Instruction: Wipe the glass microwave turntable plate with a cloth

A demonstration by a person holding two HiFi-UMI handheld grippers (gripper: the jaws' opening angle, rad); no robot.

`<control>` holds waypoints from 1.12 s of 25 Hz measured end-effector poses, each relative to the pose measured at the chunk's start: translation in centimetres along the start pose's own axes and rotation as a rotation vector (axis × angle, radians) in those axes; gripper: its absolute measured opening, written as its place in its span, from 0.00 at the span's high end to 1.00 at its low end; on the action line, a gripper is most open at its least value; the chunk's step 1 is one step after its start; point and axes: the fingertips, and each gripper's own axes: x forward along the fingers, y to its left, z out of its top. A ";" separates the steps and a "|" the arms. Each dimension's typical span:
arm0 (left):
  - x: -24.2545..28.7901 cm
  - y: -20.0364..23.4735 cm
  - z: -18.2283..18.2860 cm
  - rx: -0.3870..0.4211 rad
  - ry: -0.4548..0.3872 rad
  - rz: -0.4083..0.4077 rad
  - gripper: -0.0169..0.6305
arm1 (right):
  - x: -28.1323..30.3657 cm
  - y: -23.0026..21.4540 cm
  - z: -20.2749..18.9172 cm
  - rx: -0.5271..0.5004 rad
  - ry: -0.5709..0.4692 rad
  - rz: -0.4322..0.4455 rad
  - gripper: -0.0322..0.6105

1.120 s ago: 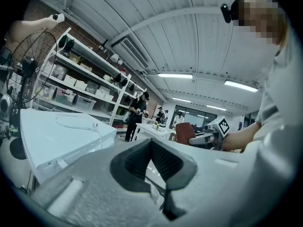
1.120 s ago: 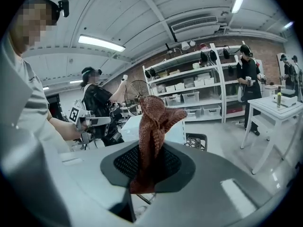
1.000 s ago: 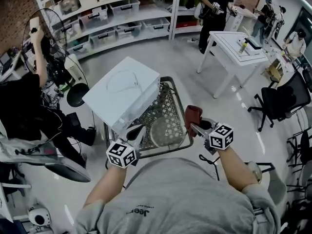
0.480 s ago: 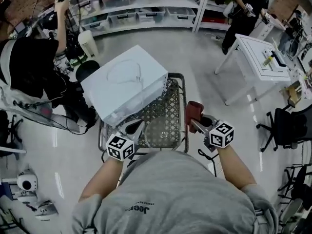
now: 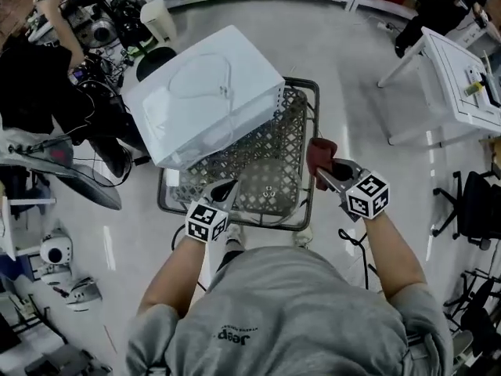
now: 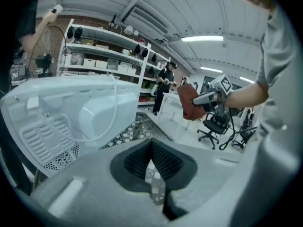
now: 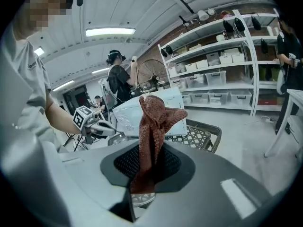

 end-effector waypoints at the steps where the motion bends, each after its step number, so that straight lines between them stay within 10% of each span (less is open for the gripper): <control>1: 0.4 0.1 -1.5 0.016 0.038 -0.016 0.98 | 0.6 0.1 -0.6 0.004 0.004 -0.006 0.83; 15: 6.4 3.0 -14.6 0.234 0.317 -0.044 0.98 | 9.7 -0.2 -8.9 -0.013 0.123 0.008 0.83; 28: 8.2 4.0 -17.2 0.290 0.352 -0.010 0.98 | 13.0 -0.7 -11.0 -0.052 0.183 0.012 0.83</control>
